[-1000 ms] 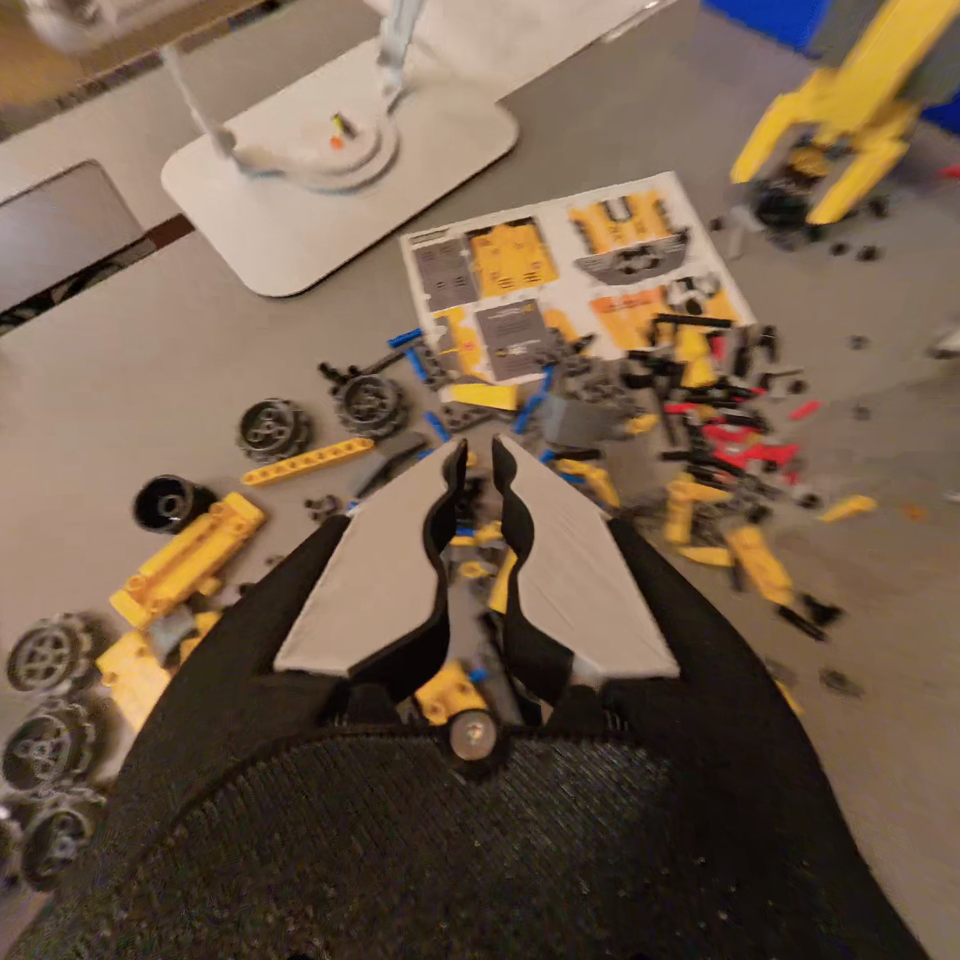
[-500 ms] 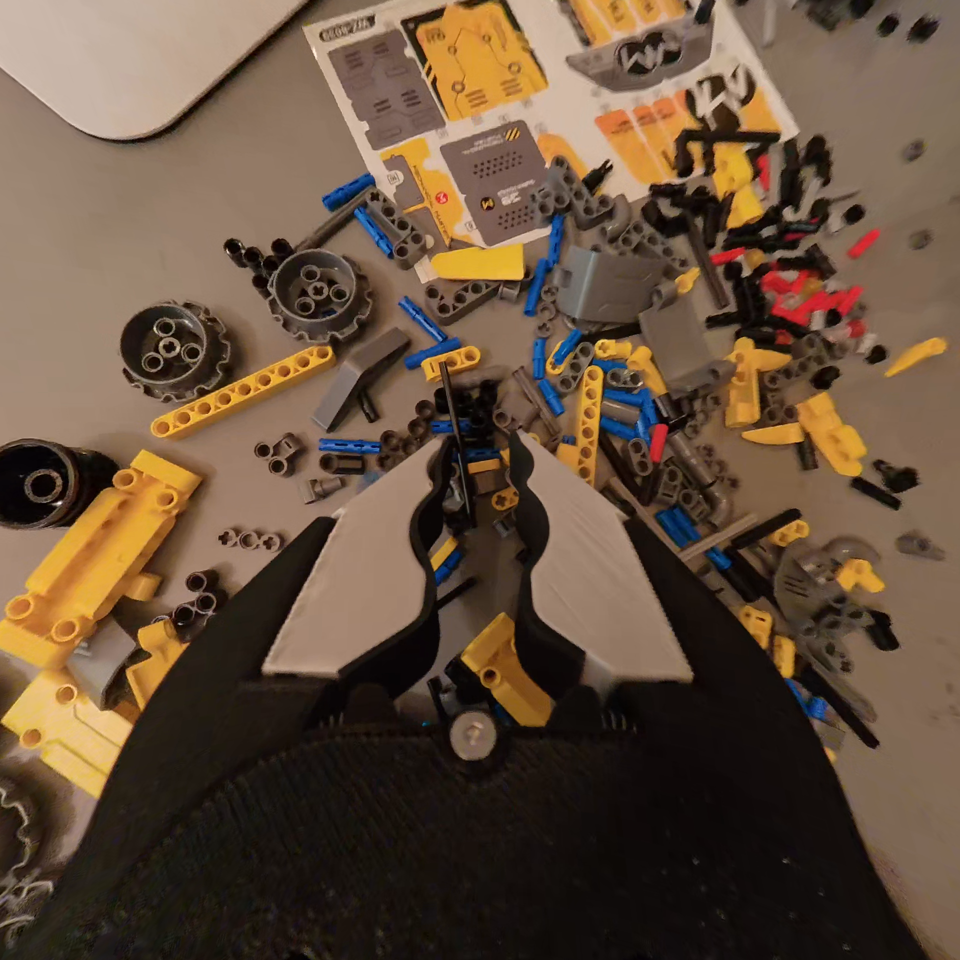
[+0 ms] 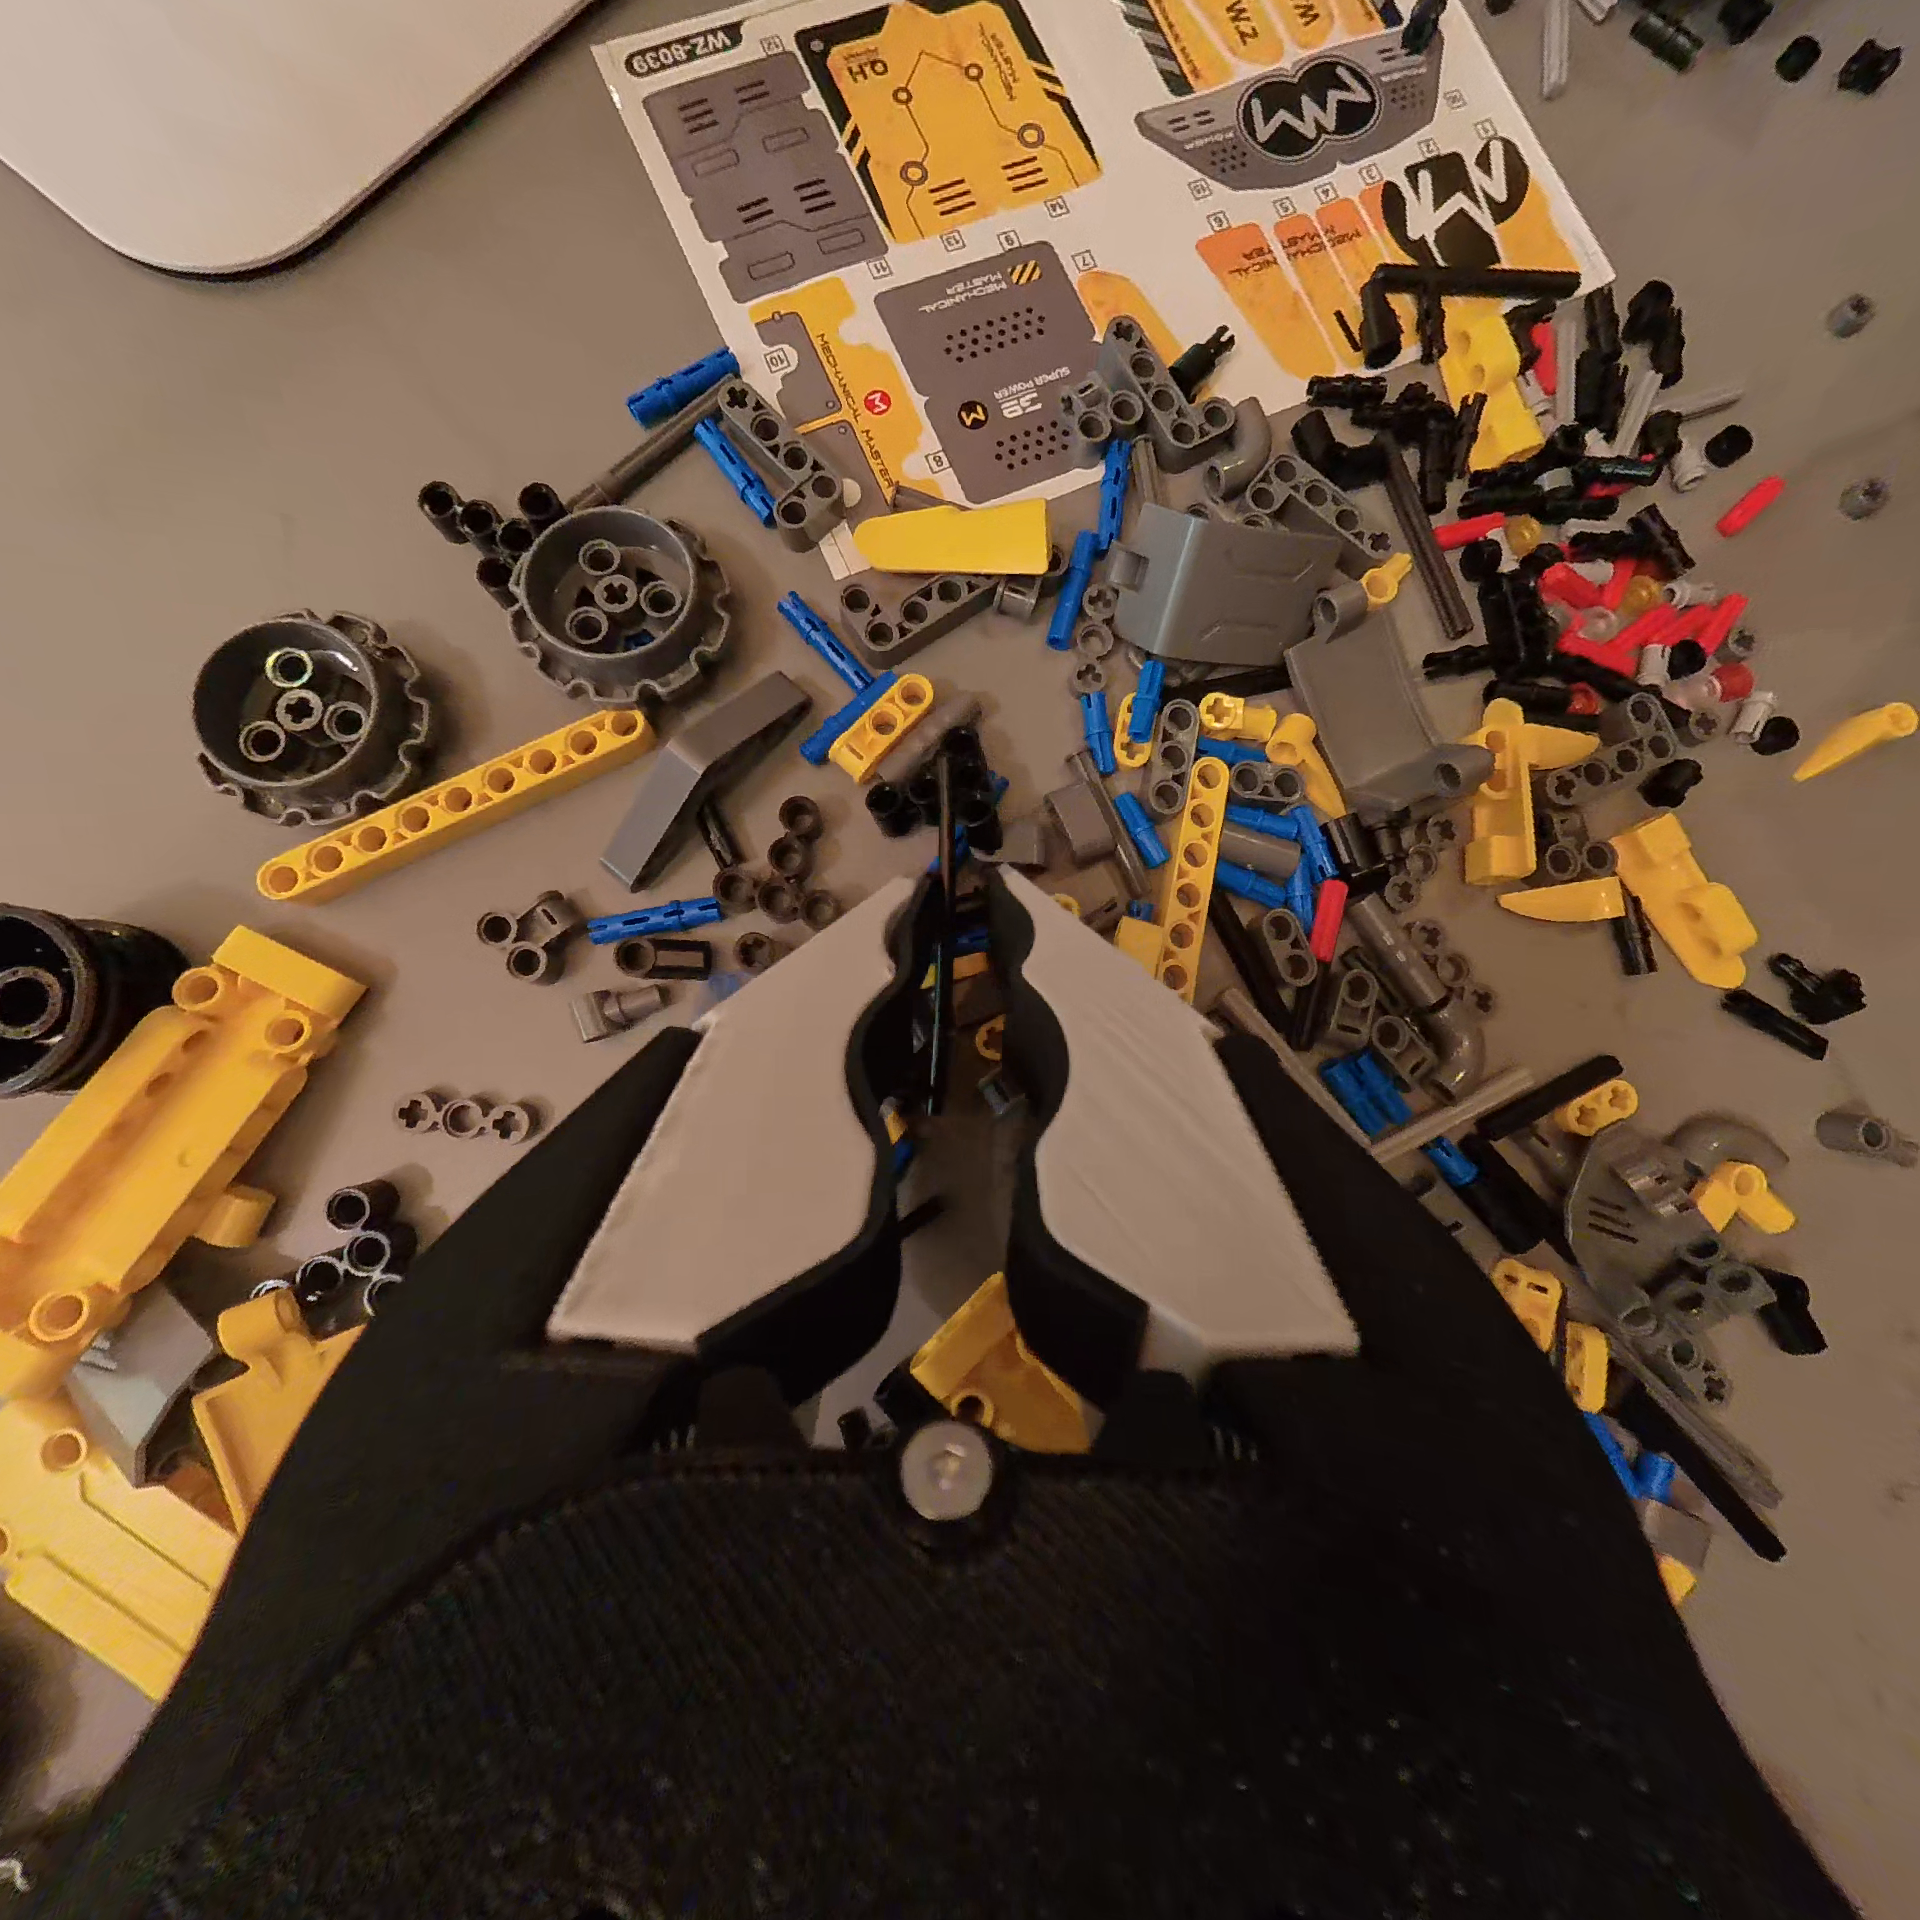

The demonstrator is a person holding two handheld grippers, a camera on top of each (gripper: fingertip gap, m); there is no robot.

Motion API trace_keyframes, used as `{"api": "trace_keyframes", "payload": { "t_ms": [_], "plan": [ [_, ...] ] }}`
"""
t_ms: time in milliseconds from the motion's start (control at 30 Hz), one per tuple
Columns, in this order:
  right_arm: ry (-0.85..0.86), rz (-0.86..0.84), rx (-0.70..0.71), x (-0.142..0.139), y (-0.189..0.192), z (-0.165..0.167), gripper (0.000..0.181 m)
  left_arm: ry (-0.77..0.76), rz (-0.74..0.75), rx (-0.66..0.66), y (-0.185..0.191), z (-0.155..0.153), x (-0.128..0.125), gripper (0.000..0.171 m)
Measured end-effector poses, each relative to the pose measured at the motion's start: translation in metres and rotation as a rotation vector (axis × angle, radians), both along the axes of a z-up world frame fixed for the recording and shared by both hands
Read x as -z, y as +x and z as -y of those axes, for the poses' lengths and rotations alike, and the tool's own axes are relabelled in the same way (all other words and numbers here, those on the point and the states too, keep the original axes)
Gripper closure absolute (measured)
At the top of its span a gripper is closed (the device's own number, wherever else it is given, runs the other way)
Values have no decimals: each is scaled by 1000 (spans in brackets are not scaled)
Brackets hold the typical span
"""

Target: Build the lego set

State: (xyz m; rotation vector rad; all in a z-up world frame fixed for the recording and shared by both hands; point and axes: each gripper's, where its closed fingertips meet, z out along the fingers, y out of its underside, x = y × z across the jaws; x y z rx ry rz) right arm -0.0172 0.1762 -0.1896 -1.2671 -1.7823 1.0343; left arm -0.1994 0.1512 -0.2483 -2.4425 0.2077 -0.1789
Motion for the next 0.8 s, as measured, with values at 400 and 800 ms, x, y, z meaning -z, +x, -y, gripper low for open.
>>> {"api": "trace_keyframes", "payload": {
  "t_ms": [400, 800],
  "plan": [
    [21, 4, 8, 1, 0, -1, 144, 70, -3, -199, -41, 2, -15, 147],
    [48, 13, 10, 2, 0, -1, 143, 189, 15, -170, -31, -12, -30, 143]
  ]
}}
